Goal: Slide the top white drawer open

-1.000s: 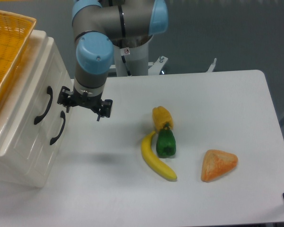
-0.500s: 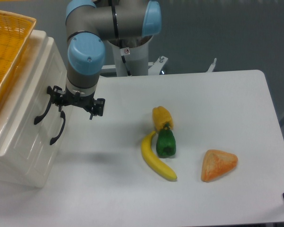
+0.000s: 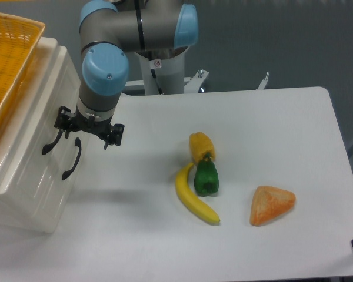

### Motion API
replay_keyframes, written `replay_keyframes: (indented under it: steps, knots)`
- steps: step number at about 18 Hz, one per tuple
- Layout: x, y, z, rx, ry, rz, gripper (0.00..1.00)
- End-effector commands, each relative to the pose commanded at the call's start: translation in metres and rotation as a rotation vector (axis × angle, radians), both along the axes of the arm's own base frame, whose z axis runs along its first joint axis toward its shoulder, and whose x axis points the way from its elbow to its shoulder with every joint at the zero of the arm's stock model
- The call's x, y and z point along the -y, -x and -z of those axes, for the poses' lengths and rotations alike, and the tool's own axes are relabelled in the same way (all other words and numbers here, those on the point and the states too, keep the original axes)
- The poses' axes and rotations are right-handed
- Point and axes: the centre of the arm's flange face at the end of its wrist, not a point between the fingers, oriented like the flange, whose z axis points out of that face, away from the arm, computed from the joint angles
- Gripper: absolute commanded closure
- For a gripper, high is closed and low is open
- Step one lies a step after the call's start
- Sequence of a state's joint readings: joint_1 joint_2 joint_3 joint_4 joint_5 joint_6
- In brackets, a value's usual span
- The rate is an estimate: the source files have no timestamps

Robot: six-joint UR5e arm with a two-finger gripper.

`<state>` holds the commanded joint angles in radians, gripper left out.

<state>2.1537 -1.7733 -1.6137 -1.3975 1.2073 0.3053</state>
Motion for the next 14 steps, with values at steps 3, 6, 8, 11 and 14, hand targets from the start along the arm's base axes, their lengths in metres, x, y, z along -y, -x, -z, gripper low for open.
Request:
replay_keyframes:
  steps: [3,6,8,11,14]
  knots:
    - [-0.001,-0.003,-0.001,0.009,-0.009,0.004,0.00]
    - [-0.004,-0.012,-0.002,0.011,-0.011,0.017,0.00]
    - [-0.003,-0.013,-0.004,0.010,-0.012,0.019,0.00]
    - [-0.003,-0.015,-0.003,0.011,-0.009,0.022,0.00]
    - [-0.005,-0.016,0.000,0.011,-0.005,0.024,0.00]
